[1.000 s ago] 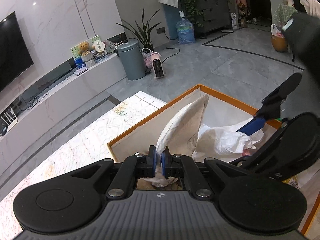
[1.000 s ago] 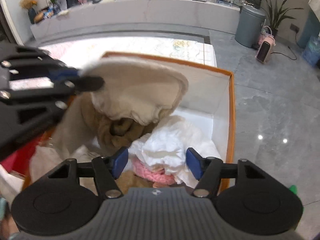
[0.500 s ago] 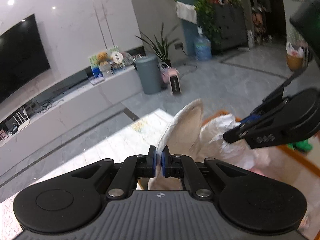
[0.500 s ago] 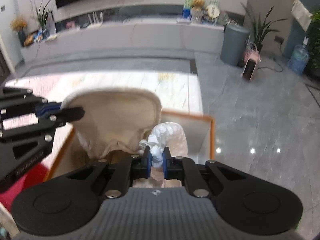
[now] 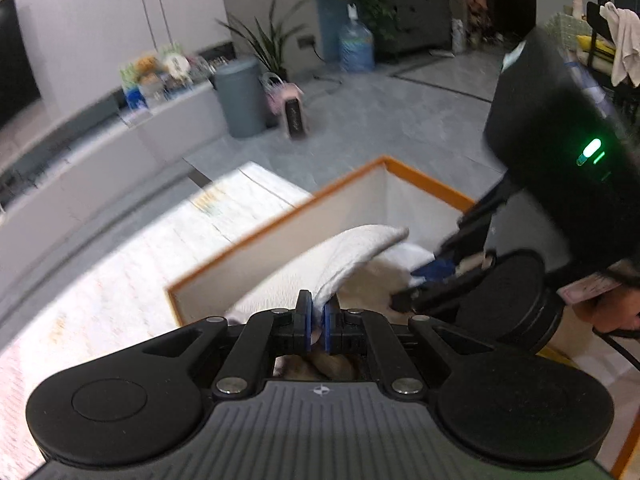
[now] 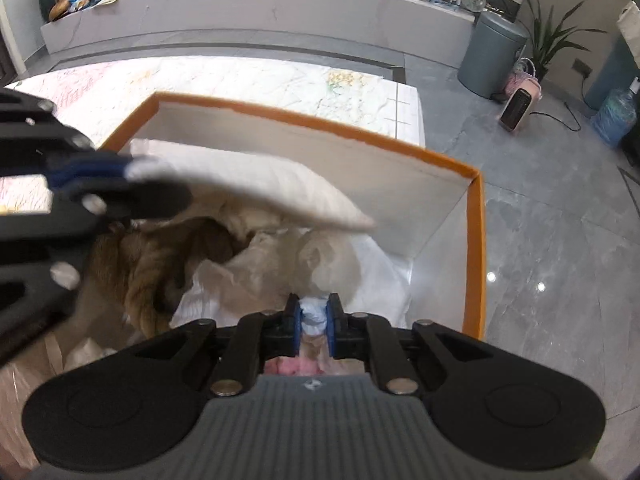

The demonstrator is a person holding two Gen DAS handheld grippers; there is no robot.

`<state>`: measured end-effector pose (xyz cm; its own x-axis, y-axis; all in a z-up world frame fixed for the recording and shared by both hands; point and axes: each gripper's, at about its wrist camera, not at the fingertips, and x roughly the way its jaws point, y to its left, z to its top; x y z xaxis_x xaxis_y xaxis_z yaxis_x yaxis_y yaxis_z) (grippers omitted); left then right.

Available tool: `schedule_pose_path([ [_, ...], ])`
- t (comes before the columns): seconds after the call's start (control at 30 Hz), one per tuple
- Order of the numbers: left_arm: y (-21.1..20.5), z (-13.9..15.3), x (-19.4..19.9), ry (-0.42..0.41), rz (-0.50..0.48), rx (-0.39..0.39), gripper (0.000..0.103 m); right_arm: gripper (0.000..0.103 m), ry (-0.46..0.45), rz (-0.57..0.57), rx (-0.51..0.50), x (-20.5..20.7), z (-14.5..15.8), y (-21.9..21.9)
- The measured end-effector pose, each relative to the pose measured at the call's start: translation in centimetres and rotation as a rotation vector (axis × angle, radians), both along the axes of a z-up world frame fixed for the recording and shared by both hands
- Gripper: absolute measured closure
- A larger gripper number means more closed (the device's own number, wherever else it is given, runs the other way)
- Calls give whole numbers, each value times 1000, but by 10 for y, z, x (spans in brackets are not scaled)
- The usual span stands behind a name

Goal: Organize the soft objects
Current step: 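Lower the insole and white cloth over the orange box with both tools, then open both grippers to drop the insole and white cloth into the box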

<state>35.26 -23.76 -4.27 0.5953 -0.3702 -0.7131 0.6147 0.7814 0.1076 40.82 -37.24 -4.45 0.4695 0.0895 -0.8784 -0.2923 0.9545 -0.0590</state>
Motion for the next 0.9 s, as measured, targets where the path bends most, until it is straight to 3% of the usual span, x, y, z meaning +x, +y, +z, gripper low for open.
schedule_pose_path([
  [0.17, 3, 0, -8, 6, -33, 5, 83, 83, -31, 0, 5, -11, 12, -2],
  [0.23, 5, 5, -14, -4, -50, 8, 74, 77, -37, 2, -6, -17, 18, 0],
  [0.3, 9, 11, -21, -10, -52, 0, 58, 74, -45, 3, -9, -25, 22, -1],
  [0.43, 24, 23, -34, 5, -48, -42, 51, 65, -68, -19, -7, -43, 32, -1],
  [0.5, 32, 30, -43, 2, -50, -62, 42, 58, -78, -25, -14, -50, 37, -1],
  [0.73, 65, 57, -83, -97, -23, -105, 38, 51, -118, -41, -32, -88, 60, 11],
  [0.9, 95, 74, -110, -146, 50, -176, 38, 48, -179, -46, 1, -118, 83, 26],
])
